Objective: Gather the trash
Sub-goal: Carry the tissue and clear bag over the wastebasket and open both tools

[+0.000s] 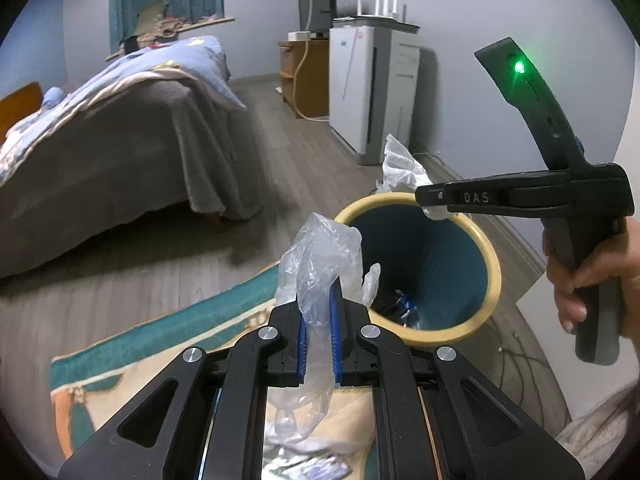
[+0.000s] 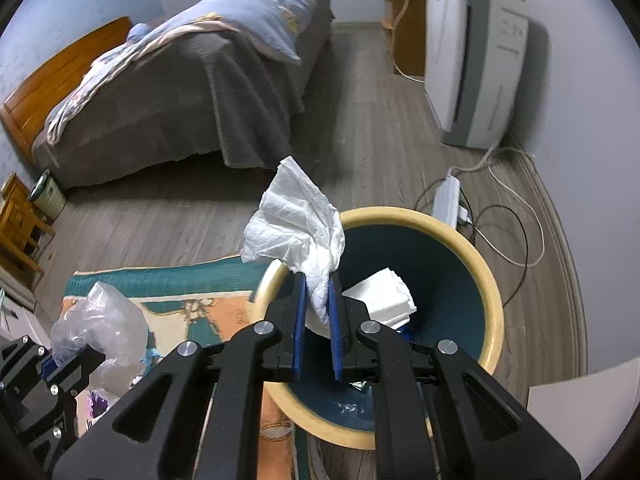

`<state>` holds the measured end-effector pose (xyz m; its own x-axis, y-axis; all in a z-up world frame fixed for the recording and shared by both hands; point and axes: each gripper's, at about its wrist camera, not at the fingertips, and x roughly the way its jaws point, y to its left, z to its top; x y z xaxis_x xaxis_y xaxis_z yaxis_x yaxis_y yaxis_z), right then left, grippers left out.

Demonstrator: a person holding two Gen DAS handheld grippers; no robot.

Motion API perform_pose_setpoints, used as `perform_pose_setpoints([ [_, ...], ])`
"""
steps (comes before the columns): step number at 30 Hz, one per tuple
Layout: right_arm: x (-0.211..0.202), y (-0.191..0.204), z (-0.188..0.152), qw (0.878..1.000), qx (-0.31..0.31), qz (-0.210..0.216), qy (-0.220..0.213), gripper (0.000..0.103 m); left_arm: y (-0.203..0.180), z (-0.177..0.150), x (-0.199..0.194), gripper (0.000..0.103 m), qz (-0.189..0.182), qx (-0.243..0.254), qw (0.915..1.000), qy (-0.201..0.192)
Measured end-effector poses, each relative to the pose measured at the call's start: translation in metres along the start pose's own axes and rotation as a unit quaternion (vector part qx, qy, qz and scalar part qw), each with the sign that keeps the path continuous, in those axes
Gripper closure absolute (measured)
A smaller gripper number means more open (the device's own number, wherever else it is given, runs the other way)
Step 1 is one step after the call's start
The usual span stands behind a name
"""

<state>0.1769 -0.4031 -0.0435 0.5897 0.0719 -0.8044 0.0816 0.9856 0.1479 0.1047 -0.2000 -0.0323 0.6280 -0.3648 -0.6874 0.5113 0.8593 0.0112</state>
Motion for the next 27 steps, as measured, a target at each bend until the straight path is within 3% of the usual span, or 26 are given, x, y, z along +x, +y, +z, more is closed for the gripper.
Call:
perform_pose_setpoints([
  [6, 0.009, -0.029, -0.001, 0.999, 0.03, -0.007, 0.016, 0.093, -0.011, 0.012, 0.022, 0.093, -0.028, -0.011, 0.9995, 0.008],
  [12, 0.031, -0.068, -0.012, 0.996, 0.073, -0.026, 0.054, 0.093, -0.032, 0.009, 0.062, 0.092, -0.061, -0.019, 0.9962, 0.059],
  [18, 0.041, -0.085, -0.018, 0.992, 0.106, -0.023, 0.069, 0.093, -0.057, 0.023, 0.082, 0.092, -0.067, 0.017, 0.9964, 0.048],
  [27, 0.043, -0.094, -0.019, 0.99, 0.126, -0.016, 0.063, 0.093, -0.063, 0.043, 0.107, 0.092, -0.061, 0.026, 0.9973, 0.031],
])
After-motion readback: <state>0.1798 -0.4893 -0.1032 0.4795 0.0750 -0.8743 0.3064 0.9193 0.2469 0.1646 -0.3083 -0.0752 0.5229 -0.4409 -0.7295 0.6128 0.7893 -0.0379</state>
